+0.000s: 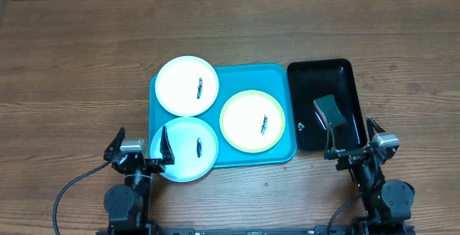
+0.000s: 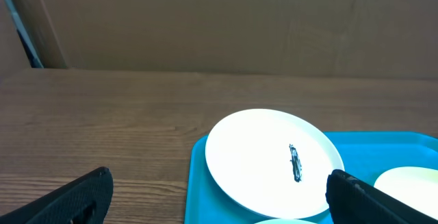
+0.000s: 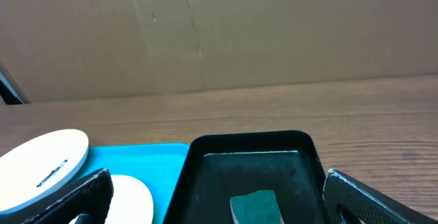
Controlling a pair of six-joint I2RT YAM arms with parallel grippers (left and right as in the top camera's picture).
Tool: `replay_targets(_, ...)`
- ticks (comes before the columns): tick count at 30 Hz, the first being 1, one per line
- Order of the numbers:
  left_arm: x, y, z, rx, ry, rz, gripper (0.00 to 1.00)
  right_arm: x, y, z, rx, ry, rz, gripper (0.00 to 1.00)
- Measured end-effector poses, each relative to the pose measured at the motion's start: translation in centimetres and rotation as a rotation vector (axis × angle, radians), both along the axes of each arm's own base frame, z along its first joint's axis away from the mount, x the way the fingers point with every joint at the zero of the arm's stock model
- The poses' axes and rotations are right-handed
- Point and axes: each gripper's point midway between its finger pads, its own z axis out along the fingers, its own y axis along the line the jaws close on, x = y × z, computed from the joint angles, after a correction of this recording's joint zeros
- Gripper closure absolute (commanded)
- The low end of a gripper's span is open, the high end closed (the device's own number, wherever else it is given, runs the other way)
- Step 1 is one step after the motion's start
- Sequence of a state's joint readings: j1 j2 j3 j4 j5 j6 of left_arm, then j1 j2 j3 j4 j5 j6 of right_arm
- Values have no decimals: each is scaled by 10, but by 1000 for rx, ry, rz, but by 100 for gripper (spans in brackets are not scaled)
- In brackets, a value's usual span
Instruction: Clean dirty plates on tray and stack at the side
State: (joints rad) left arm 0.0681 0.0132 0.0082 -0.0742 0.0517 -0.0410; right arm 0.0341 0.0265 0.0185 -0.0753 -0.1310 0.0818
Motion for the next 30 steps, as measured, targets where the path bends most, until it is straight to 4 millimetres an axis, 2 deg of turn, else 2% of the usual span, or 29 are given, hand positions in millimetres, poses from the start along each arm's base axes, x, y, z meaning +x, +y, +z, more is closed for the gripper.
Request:
replay_targets(19, 0, -1, 0, -1, -1, -3, 0, 0, 0, 0, 0, 0, 0, 0)
replay_targets(26, 0, -12, 3, -122, -8, -63, 0, 0, 0, 0, 0, 0, 0, 0)
replay_targets(30, -2, -30, 3, -163, 1, -166, 0, 0, 0, 0, 0, 0, 0, 0)
